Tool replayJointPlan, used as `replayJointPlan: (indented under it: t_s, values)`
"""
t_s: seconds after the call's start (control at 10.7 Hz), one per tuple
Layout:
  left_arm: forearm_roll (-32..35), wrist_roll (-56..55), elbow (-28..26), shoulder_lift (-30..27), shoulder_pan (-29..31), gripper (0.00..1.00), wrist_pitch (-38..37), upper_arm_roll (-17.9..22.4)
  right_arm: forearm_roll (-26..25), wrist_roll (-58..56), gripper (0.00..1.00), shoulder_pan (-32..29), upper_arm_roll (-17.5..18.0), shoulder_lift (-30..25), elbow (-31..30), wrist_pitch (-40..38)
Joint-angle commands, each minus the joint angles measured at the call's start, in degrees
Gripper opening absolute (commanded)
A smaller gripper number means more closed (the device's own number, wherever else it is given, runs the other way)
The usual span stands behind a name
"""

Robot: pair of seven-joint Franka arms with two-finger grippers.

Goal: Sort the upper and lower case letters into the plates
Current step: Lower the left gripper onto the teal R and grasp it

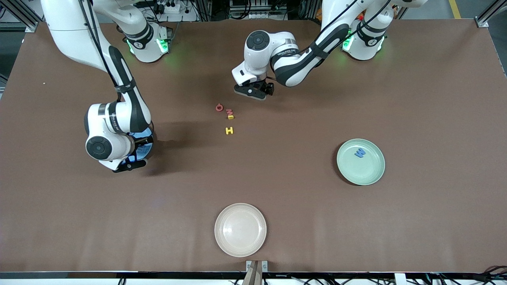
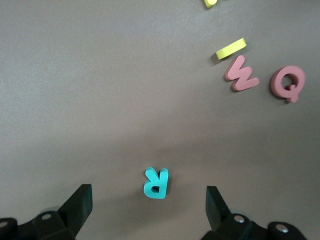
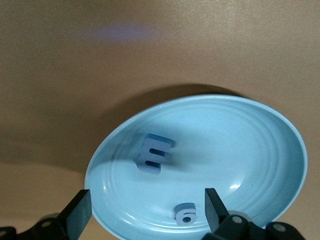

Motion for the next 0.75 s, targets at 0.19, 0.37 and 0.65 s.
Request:
replayJointPlan:
  t_s: [0.19,0.37,0.65]
  values:
    - [9.5,-8.5,-0.1,3.8,-2.9,0.99,2.3,1.2,-0.6,1.0,1.00,0.3,0.1,0.1,-0.8,1.3]
    - [10.3,-9.3,-0.1,4.4,-4.9,0.97,3.2,2.9,-0.6,1.0,1.00,0.1,0.1,0.1,-0.8,1.4]
    - [10.3,-9.6,-0.2,5.0,-5.2,0.94,3.5,3.2,-0.6,1.0,1.00,0.0,0.1,0.1,-0.9,1.6]
